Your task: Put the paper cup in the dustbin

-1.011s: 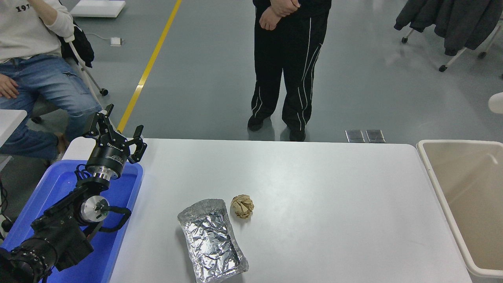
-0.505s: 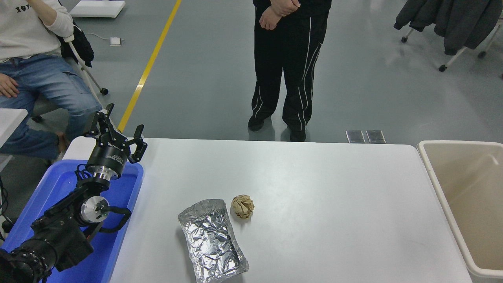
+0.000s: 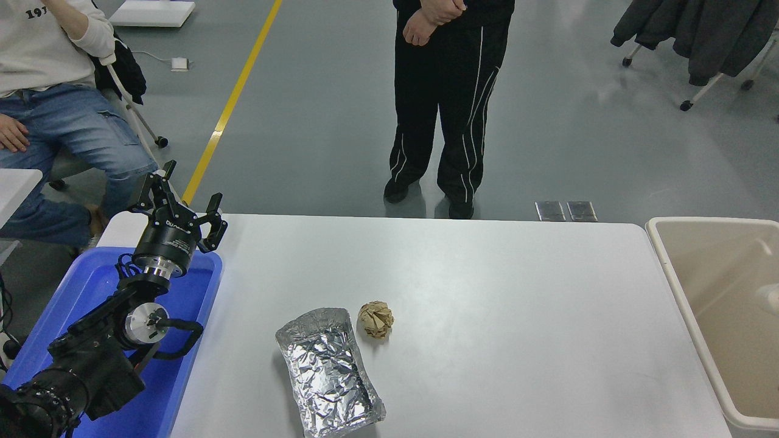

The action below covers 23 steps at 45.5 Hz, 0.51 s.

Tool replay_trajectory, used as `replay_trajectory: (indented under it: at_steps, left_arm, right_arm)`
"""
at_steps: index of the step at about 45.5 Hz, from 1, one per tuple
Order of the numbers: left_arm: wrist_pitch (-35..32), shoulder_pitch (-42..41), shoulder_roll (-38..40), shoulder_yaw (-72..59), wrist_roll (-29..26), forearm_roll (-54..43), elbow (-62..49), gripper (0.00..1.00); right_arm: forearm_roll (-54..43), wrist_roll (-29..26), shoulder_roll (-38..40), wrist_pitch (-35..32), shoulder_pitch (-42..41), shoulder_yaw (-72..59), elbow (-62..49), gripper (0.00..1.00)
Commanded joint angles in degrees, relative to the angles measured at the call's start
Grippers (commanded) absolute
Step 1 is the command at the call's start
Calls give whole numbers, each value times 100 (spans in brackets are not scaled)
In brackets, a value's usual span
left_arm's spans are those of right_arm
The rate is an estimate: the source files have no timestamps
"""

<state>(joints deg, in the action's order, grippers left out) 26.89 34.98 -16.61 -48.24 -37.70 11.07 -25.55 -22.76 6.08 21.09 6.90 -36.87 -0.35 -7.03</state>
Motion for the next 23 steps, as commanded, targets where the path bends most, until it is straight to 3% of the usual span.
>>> replay_trajectory:
  at_steps: [1,4,23]
  left_arm:
    - [0,0,0,-1,0,0,6,100]
    - [0,0,0,-1,0,0,-3,100]
    - [0,0,0,-1,0,0,6,100]
  right_arm:
    - [17,17,-43,215,-4,-62,0,90]
    - [17,17,-52,330,-4,-9,0,97]
    - [17,34,-105,260,-1058,26,79,99]
